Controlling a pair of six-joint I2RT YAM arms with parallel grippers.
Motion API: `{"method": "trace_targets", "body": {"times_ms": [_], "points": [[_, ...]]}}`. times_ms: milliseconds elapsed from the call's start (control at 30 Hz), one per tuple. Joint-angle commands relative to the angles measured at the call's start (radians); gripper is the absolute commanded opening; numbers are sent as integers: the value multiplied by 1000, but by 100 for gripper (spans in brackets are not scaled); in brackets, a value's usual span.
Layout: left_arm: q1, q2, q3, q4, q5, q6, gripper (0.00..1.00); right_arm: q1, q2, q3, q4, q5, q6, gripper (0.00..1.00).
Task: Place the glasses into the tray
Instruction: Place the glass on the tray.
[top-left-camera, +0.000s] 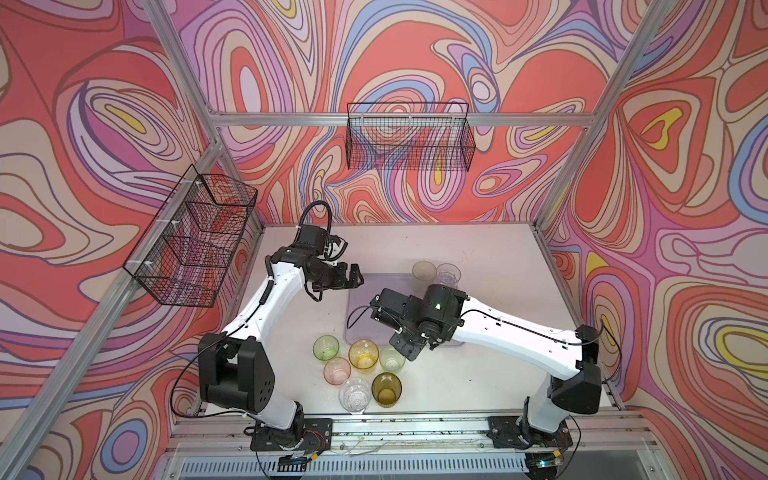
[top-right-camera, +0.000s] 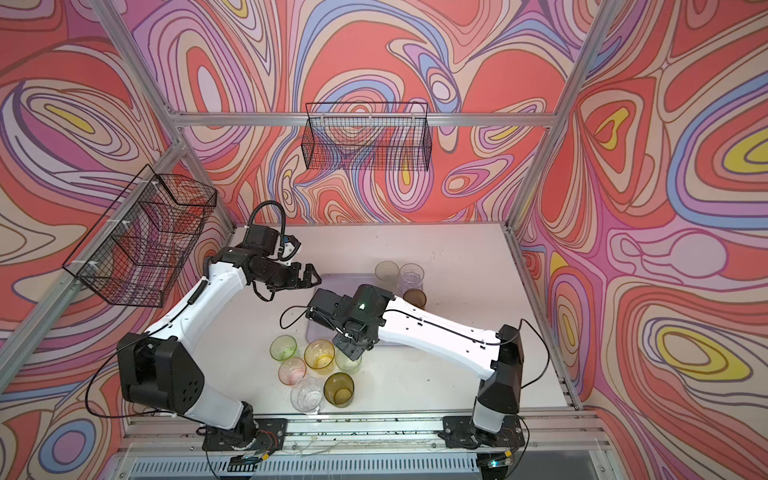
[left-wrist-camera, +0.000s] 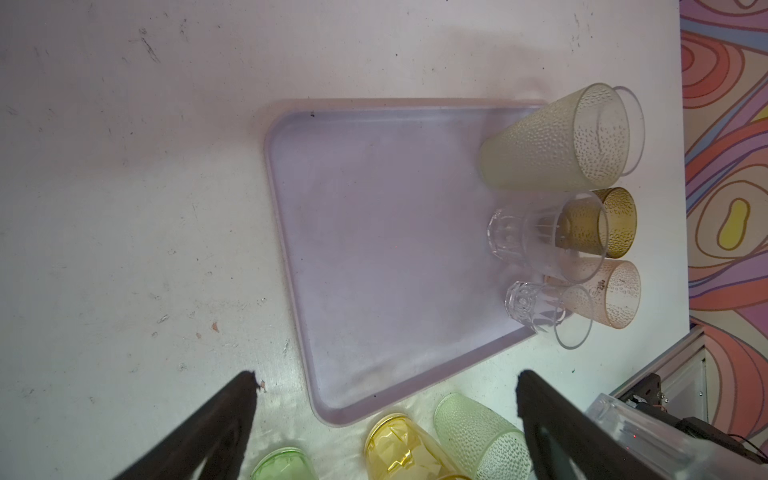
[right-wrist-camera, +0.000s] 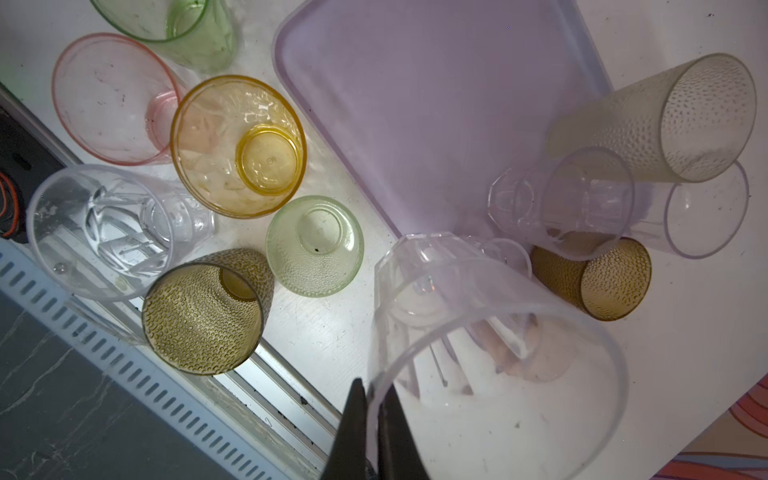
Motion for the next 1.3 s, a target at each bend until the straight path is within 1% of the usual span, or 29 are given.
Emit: {"method": "trace_targets", "body": {"times_ms": [0,67,267,333,533,1000,1267], "points": [[-7,-17,19,-19,-6,16,100,-22,32,55,-8,1,-20,0],[-7,-18,19,-17,-6,13,100,-40,71,84,-18,2,-21,0],[-7,-18,17,-14,-16,5,100,-82,123,149,-11,-24,-29,0],[-7,-16,17,-14,-17,2,100,-93,139,158,-6,-15,-37,0],[-7,-21,17,-14,-42,4,100,-125,184,180,8,-47,-39,0],[-2,-21,17,-15,-54,-1,100,-160,255,178,37,-66,-15,0],[4,-20,17,-15,-55,-8,100,-182,277,142,76,-85,6,0]]}}
